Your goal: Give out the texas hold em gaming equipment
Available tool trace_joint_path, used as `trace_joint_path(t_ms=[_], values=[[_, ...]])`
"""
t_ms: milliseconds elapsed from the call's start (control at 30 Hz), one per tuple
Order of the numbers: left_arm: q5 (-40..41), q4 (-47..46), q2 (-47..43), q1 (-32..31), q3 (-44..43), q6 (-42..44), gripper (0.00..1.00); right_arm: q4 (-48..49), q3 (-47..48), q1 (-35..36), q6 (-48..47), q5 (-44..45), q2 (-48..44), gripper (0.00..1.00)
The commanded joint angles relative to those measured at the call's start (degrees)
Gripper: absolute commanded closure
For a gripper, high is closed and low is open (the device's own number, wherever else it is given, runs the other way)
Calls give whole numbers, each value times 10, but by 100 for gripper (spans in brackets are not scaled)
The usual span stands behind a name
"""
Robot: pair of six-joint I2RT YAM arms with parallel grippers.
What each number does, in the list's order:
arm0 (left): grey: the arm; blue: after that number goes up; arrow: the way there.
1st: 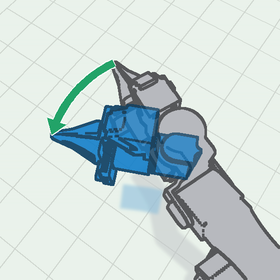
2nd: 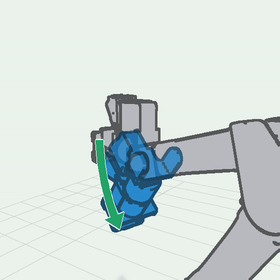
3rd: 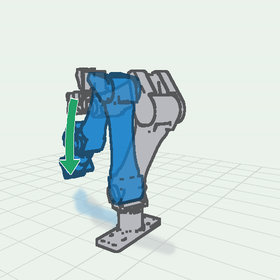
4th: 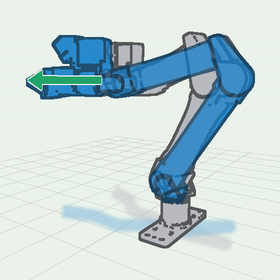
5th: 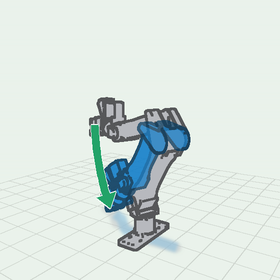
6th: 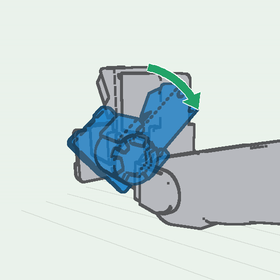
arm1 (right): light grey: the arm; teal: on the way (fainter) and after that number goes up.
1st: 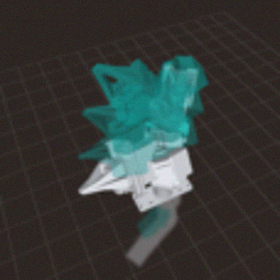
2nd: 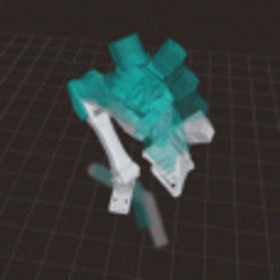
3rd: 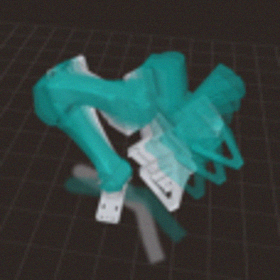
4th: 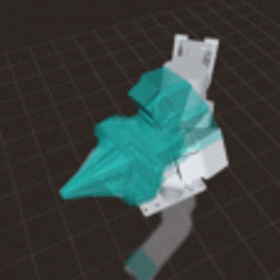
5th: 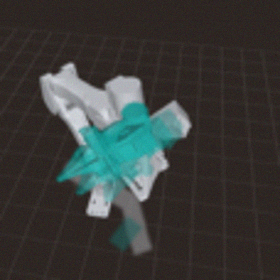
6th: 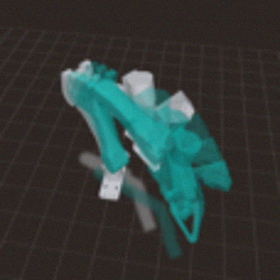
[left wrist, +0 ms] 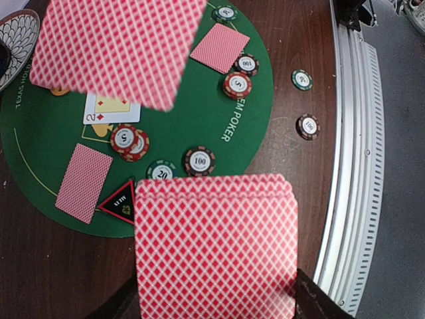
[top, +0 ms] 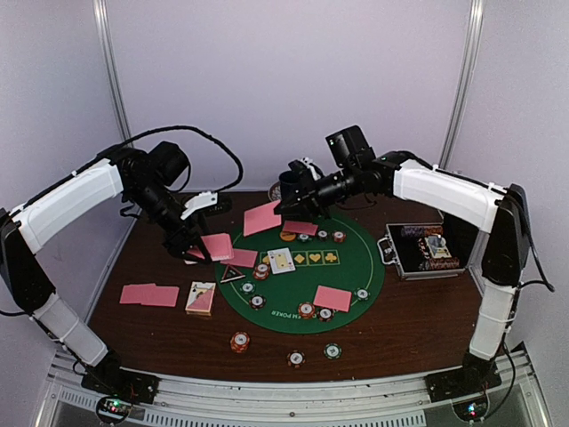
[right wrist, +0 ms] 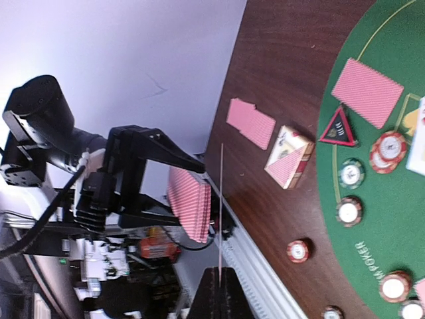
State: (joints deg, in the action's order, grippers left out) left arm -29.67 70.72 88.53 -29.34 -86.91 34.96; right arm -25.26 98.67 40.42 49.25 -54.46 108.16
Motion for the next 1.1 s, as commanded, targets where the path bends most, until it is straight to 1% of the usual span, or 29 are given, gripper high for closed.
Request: trace_joint_path(t_ms=[0, 67, 133, 233, 300, 333, 400, 433, 467, 567, 600, 733, 933, 1067], values=[[1, 0, -13, 3, 0, -1, 100, -257, 92, 0, -219, 134, -9, 100], [1, 0, -13, 3, 1, -2, 100, -327, 130, 3, -277, 228, 7, 100], [1, 2, -15, 3, -1, -3, 100, -378, 170, 22, -344, 355, 26, 100], [1, 3, -17, 4, 0, -3, 100, -397, 195, 74, -436, 568, 57, 100], [2, 3, -16, 4, -1, -5, 100, -372, 187, 108, -508, 684, 70, 100], [1, 4, -16, 4, -1, -5, 100, -338, 170, 124, -545, 740, 72, 100], [-1, 6, -16, 6, -2, -6, 100, -262, 126, 144, -613, 822, 70, 100], [-3, 6, -16, 8, -2, -6, 100, -212, 98, 152, -663, 868, 67, 100], [-6, 6, -16, 10, -2, -7, 100, -162, 69, 157, -702, 893, 62, 100], [-13, 7, -17, 14, -3, -10, 100, 1, -21, 163, -798, 924, 52, 100], [-17, 9, -18, 17, -5, -10, 100, 37, -38, 163, -820, 928, 56, 100], [-21, 13, -20, 19, -8, -10, 100, 131, -81, 164, -895, 930, 89, 100], [-22, 15, -25, 21, -4, -10, 100, 202, -105, 165, -954, 927, 146, 100], [-23, 19, -26, 23, -5, -8, 100, 192, -111, 164, -954, 905, 165, 100]])
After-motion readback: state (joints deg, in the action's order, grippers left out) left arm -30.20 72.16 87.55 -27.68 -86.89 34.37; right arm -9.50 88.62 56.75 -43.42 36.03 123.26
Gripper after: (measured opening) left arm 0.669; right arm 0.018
